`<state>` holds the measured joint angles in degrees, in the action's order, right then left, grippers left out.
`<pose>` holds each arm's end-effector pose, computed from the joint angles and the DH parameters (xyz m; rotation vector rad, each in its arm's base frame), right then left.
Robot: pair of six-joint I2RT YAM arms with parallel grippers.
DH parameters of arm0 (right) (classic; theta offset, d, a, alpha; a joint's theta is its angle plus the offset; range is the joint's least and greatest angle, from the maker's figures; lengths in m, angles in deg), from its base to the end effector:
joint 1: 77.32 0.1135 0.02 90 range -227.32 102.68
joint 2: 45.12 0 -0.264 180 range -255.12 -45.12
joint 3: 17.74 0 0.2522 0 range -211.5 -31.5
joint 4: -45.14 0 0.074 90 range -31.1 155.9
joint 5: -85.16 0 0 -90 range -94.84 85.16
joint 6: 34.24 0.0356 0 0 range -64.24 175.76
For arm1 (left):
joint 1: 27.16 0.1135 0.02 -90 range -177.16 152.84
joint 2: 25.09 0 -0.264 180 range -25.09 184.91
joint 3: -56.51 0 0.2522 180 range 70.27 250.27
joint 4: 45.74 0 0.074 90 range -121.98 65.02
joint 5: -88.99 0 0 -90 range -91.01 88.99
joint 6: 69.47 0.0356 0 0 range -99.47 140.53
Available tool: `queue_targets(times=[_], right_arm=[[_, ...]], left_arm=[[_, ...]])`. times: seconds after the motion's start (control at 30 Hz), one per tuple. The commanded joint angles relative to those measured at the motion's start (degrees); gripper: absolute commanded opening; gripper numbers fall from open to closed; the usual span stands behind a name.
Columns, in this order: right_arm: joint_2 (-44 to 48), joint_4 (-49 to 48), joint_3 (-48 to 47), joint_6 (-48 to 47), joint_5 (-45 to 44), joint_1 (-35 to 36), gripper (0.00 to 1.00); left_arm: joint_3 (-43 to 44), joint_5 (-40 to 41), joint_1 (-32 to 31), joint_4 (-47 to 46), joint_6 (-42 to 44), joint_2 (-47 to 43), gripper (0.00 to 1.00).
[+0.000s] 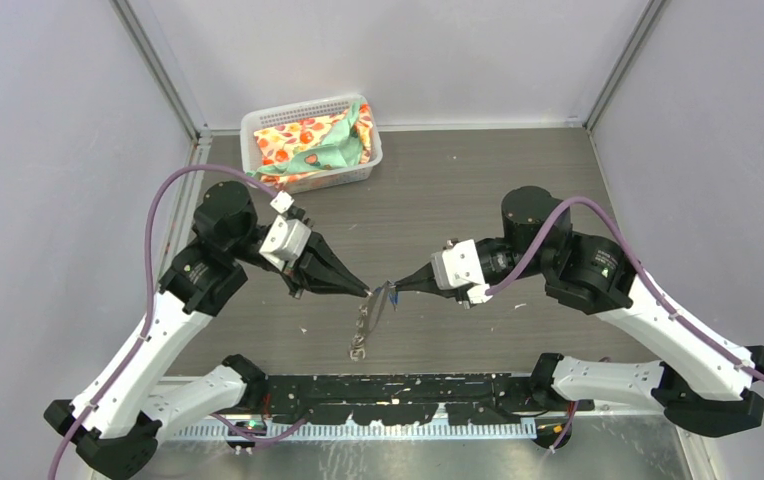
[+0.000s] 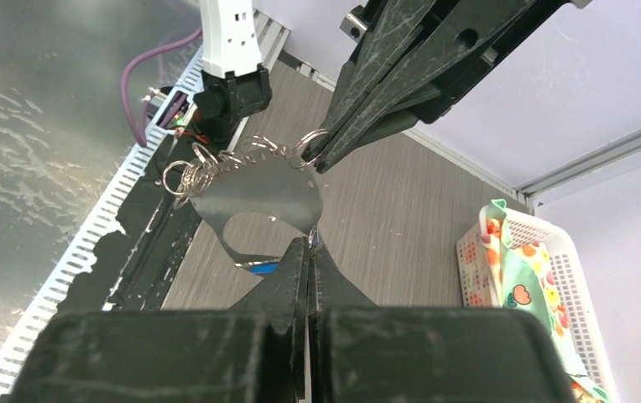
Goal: Put the keys on the keyring
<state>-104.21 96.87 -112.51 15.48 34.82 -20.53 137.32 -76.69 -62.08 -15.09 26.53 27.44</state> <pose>0.0832 0.1686 0.4591 -1.6734 0.8261 0.8374 0.1149 -0.1223 0.4391 1.4974 0.9666 -1.4173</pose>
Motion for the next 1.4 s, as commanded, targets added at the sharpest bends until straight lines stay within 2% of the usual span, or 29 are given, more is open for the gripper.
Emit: queue_targets(times=[0.0, 0.43, 0.57, 1.37], right_arm=[[1.45, -4.01, -0.38, -0.16, -0.92, 0.42, 0.01], [0.25, -3.46, -1.14, 0.46, -0.10, 1.68, 0.01], [0.26, -3.61, -1.19, 0.46, -0.06, 1.91, 0.01], [-0.84, -4.44, -1.77, 0.37, -0.44, 3.46, 0.01]], left_arm=[[0.59, 1.92, -0.83, -2.88, -2.56, -0.65, 0.00], [-0.48, 2.64, -0.81, -3.48, -3.95, -0.85, 0.00], [-0.24, 0.83, -0.78, -3.81, -7.88, -0.07, 0.00], [-1.82, 1.37, -0.84, -4.14, -7.65, -0.47, 0.00]])
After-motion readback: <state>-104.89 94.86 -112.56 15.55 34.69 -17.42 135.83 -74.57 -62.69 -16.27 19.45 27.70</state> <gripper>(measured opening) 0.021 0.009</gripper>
